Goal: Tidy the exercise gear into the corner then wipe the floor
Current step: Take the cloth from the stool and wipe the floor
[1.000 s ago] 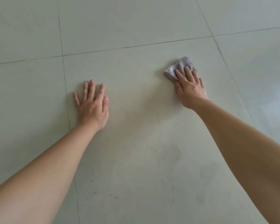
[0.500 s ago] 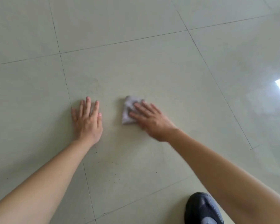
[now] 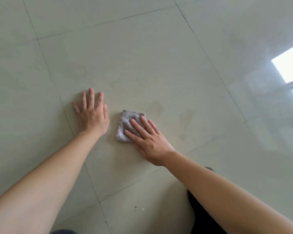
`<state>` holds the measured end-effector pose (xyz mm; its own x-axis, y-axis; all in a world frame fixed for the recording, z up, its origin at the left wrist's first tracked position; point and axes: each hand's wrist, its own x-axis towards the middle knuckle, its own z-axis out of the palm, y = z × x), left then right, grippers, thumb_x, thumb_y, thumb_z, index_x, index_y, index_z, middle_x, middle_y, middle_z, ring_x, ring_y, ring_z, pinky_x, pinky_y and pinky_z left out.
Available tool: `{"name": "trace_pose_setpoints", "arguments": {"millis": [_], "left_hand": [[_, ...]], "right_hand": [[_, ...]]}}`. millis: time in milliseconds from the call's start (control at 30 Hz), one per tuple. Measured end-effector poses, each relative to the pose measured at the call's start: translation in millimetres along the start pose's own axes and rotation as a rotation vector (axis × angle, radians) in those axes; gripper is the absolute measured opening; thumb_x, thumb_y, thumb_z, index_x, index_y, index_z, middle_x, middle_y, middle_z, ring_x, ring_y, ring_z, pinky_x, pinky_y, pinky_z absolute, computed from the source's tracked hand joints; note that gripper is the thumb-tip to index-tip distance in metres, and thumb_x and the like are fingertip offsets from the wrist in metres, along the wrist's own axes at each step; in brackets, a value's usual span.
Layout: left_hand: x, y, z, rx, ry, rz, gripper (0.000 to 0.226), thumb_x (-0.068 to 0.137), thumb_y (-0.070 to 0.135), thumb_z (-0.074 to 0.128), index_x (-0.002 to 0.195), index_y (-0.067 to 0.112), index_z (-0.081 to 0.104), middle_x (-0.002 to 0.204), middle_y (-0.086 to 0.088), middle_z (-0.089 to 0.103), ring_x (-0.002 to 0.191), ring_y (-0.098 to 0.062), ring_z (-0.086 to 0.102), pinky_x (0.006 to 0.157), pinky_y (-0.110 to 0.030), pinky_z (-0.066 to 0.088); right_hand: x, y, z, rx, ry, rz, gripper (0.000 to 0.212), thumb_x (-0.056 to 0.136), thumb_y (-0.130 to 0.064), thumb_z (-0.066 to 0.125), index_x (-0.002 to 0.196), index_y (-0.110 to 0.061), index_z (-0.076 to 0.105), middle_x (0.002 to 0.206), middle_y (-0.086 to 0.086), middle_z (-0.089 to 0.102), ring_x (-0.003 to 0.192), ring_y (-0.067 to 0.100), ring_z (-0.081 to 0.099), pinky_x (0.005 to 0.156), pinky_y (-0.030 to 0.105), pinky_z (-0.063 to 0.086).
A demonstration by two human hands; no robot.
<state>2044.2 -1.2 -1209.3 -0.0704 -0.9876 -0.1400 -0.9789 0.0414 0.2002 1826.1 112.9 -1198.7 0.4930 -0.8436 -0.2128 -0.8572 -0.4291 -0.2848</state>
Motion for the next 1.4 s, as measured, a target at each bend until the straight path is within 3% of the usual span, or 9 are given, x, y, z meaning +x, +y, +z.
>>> {"name": "trace_pose_setpoints", "arguments": {"millis": [100,300,533,667,967,1033,1267,1333,1400], "left_hand": [[2.5,14.2,3.1,0.002,0.013,0.013,0.051,0.103,0.029,0.036,0.152,0.02,0.033,0.163,-0.012,0.016,0.149,-0.038,0.014,0.114,-0.064,0.006],[19.0,61.0,3.8,-0.062,0.009,0.091,0.052,0.102,0.031,0.033,0.153,0.021,0.029,0.164,-0.011,0.012,0.15,-0.034,0.008,0.115,-0.063,0.002],[32.6,98.7,6.3,-0.05,-0.03,0.221,0.054,0.101,0.034,0.027,0.154,0.022,0.027,0.164,-0.011,0.011,0.151,-0.034,0.007,0.115,-0.064,0.001],[31.3,103.0,9.0,-0.031,-0.05,0.232,0.055,0.101,0.035,0.026,0.154,0.022,0.026,0.164,-0.012,0.01,0.15,-0.035,0.007,0.115,-0.063,0.0],[22.1,84.1,15.5,-0.029,-0.059,0.259,0.053,0.102,0.031,0.034,0.153,0.019,0.03,0.163,-0.016,0.012,0.15,-0.035,0.008,0.118,-0.059,0.001],[20.7,84.2,13.7,-0.021,-0.059,0.262,0.052,0.103,0.03,0.034,0.153,0.019,0.029,0.164,-0.014,0.01,0.15,-0.035,0.006,0.118,-0.059,0.001],[31.8,90.1,11.9,-0.052,-0.039,0.259,0.052,0.103,0.03,0.035,0.153,0.017,0.029,0.163,-0.015,0.011,0.15,-0.037,0.007,0.115,-0.062,0.0],[33.6,90.7,13.3,-0.059,-0.041,0.255,0.052,0.102,0.03,0.035,0.153,0.017,0.03,0.163,-0.015,0.012,0.15,-0.037,0.008,0.115,-0.062,0.001],[34.3,87.5,14.1,-0.062,-0.048,0.255,0.053,0.101,0.031,0.033,0.152,0.016,0.031,0.163,-0.015,0.013,0.149,-0.037,0.01,0.116,-0.063,0.003]], "right_hand": [[-12.0,47.2,-13.6,-0.062,0.009,0.033,0.051,0.107,-0.039,0.032,0.157,-0.035,0.025,0.167,-0.001,0.014,0.155,0.028,0.005,0.126,0.045,0.005],[-64.9,64.0,-18.1,0.194,0.171,0.909,0.053,0.107,-0.038,0.027,0.159,-0.036,0.016,0.169,-0.002,0.0,0.154,0.027,-0.009,0.125,0.046,0.001],[-90.2,-86.5,46.1,0.146,0.11,0.408,0.051,0.106,-0.042,0.036,0.156,-0.03,0.032,0.166,0.004,0.016,0.154,0.035,0.001,0.125,0.052,0.007],[-99.6,-54.1,42.1,0.077,0.048,0.151,0.051,0.107,-0.04,0.036,0.156,-0.033,0.028,0.167,-0.001,0.016,0.155,0.028,0.003,0.125,0.048,0.005],[-69.4,95.0,-22.4,0.455,0.316,1.598,0.055,0.107,-0.038,0.021,0.16,-0.035,0.006,0.168,0.002,-0.008,0.154,0.033,-0.008,0.124,0.045,-0.003],[-55.2,79.6,-19.0,0.445,0.307,1.58,0.056,0.107,-0.036,0.022,0.16,-0.033,0.004,0.168,0.004,-0.01,0.153,0.035,-0.012,0.124,0.045,-0.005],[-39.9,36.6,-10.4,0.285,0.171,0.787,0.051,0.107,-0.042,0.027,0.158,-0.038,0.019,0.168,-0.002,0.002,0.154,0.027,-0.01,0.124,0.043,-0.01],[-56.5,79.0,-17.0,0.23,0.198,0.891,0.052,0.106,-0.041,0.029,0.157,-0.04,0.019,0.168,-0.003,0.003,0.155,0.025,-0.005,0.124,0.043,-0.008],[-78.5,129.5,-27.4,0.282,0.247,1.264,0.055,0.105,-0.04,0.028,0.158,-0.041,0.013,0.168,-0.001,-0.004,0.154,0.029,-0.006,0.124,0.045,-0.005]]}}
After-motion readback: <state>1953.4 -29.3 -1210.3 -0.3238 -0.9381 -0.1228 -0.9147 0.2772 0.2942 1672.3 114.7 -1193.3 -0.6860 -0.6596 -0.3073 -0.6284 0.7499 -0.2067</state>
